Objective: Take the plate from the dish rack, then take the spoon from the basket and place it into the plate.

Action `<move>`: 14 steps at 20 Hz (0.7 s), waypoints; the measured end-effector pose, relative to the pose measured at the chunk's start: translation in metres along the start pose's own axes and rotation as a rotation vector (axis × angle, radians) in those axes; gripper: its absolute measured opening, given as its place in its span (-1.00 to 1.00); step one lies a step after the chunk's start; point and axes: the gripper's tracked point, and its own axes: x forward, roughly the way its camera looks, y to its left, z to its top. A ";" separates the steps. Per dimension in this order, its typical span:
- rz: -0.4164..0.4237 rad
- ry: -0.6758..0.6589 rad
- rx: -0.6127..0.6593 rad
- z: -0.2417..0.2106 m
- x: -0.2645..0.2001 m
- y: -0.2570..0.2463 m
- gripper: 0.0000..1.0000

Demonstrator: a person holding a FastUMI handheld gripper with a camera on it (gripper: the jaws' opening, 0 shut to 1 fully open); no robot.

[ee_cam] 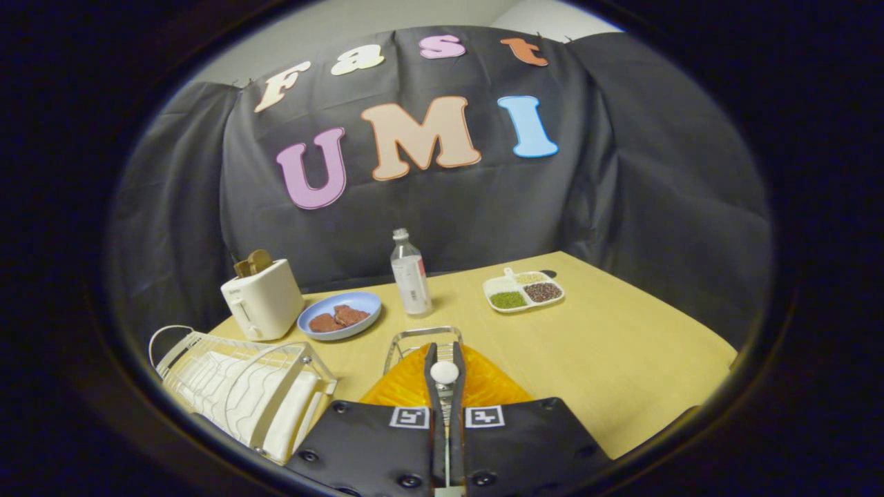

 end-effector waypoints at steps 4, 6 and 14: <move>0.020 -0.006 -0.035 0.028 -0.019 0.005 -0.90; 0.036 -0.014 -0.026 0.043 -0.037 0.007 -0.90; 0.059 -0.061 0.025 0.071 -0.109 -0.002 -0.91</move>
